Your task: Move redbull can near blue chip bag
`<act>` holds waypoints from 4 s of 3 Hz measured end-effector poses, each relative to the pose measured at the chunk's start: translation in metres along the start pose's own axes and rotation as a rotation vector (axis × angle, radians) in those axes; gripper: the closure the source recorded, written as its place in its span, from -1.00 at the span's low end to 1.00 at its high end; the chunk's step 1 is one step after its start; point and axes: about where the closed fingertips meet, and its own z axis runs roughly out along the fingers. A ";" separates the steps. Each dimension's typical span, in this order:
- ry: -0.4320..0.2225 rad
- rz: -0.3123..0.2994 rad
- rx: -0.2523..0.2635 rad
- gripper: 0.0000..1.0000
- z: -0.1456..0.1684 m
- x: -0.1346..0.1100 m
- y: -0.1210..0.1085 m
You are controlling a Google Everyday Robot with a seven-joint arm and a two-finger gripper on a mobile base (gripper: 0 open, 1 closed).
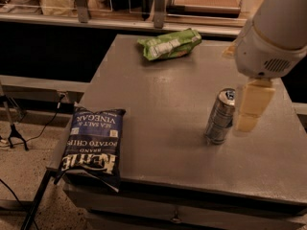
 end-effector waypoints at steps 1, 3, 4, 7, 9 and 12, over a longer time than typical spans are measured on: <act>0.023 -0.019 -0.020 -1.00 0.016 -0.006 -0.003; 0.034 -0.016 -0.037 -0.62 0.032 -0.003 -0.008; 0.032 -0.017 -0.031 -0.12 0.031 -0.005 -0.008; 0.027 -0.022 -0.016 1.00 0.030 -0.008 -0.010; -0.011 -0.149 0.005 1.00 0.006 -0.029 0.002; 0.021 -0.502 -0.073 1.00 0.021 -0.140 0.066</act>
Offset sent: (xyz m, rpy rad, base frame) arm 0.0192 -0.0005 -0.0488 -0.0483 0.0868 0.0017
